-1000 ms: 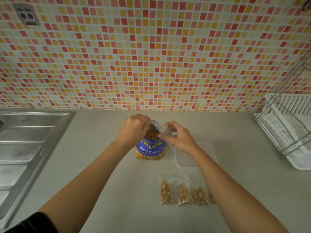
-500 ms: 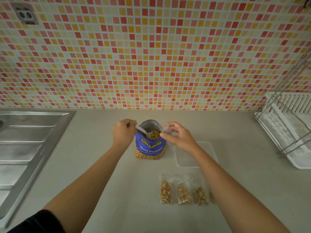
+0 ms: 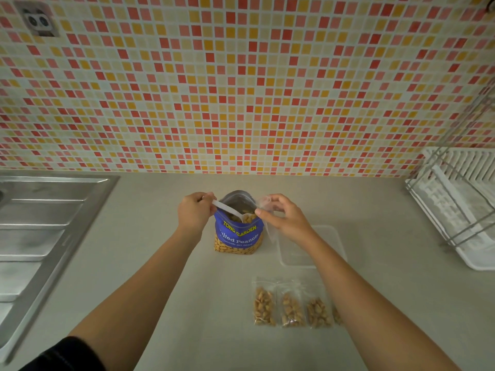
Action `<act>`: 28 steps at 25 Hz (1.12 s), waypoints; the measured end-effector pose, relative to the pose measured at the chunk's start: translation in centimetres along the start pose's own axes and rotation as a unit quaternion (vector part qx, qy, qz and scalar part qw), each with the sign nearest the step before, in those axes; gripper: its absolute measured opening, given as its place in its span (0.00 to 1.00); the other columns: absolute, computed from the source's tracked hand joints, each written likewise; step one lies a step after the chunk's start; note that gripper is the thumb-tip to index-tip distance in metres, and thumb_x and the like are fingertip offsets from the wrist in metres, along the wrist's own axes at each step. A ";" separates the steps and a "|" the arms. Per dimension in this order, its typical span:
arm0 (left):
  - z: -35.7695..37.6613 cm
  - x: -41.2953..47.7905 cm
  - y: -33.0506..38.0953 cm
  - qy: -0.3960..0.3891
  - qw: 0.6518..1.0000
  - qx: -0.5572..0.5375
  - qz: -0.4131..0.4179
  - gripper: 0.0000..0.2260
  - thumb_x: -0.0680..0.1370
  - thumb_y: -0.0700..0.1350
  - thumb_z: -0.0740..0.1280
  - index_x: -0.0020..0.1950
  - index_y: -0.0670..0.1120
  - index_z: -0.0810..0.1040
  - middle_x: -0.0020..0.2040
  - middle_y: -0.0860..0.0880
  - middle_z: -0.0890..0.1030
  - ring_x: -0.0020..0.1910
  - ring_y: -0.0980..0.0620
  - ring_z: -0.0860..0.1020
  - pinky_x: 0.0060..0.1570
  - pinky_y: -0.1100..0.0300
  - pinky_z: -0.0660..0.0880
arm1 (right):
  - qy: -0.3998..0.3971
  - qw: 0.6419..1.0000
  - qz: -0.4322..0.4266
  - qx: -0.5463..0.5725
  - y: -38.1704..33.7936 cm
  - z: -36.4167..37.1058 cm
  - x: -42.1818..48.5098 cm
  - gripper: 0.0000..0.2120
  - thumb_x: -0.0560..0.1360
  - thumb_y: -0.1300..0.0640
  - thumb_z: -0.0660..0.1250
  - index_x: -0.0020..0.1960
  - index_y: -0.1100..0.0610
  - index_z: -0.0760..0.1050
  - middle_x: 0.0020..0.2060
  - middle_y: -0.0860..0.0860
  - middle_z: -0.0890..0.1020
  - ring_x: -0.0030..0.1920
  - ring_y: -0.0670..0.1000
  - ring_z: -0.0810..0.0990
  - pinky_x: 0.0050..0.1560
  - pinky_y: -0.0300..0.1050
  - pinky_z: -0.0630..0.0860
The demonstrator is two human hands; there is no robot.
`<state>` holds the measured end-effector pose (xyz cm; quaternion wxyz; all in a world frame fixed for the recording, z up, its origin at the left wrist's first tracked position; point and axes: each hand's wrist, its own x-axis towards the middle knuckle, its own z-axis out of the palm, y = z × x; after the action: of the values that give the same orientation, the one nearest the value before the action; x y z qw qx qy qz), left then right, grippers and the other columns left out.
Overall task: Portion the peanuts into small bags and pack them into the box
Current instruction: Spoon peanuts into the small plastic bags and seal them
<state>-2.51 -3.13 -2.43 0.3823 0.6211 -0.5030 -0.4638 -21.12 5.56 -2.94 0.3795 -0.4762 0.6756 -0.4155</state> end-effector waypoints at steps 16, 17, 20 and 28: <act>-3.2 4.0 2.0 0.047 0.992 -0.112 -0.046 0.08 0.78 0.43 0.62 0.48 0.41 0.78 0.34 0.47 0.74 0.33 0.53 0.72 0.39 0.62 0.73 | 0.066 0.961 -0.115 -0.241 -1.3 0.2 1.1 0.27 0.63 0.44 0.74 0.60 0.50 0.74 0.54 0.45 0.80 0.53 0.48 0.77 0.56 0.49 0.74; -3.5 4.2 2.7 0.043 0.991 -0.120 -0.038 0.08 0.78 0.43 0.62 0.48 0.40 0.78 0.33 0.47 0.74 0.33 0.53 0.71 0.38 0.62 0.72 | 0.071 0.960 -0.116 -0.246 -1.5 0.5 1.2 0.27 0.63 0.44 0.74 0.60 0.50 0.74 0.55 0.45 0.80 0.54 0.48 0.77 0.56 0.50 0.74; -3.9 4.3 4.8 0.026 0.990 -0.141 -0.017 0.08 0.78 0.42 0.62 0.42 0.42 0.77 0.32 0.47 0.73 0.32 0.54 0.71 0.36 0.63 0.71 | 0.082 0.970 -0.114 -0.199 -1.9 1.4 1.4 0.27 0.63 0.43 0.74 0.59 0.49 0.74 0.53 0.43 0.80 0.54 0.47 0.77 0.56 0.49 0.74; -3.7 0.1 10.7 0.020 0.954 0.128 0.269 0.11 0.78 0.44 0.61 0.44 0.40 0.80 0.32 0.47 0.78 0.32 0.51 0.77 0.39 0.57 0.74 | 0.114 0.987 -0.110 -0.032 -3.3 3.9 1.4 0.19 0.64 0.48 0.75 0.53 0.46 0.74 0.47 0.40 0.79 0.48 0.42 0.78 0.48 0.38 0.73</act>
<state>-1.79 -5.31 8.65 0.4199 0.5154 -0.6993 -0.2627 -16.83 2.78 -1.45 0.2366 -0.5089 0.6713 -0.4841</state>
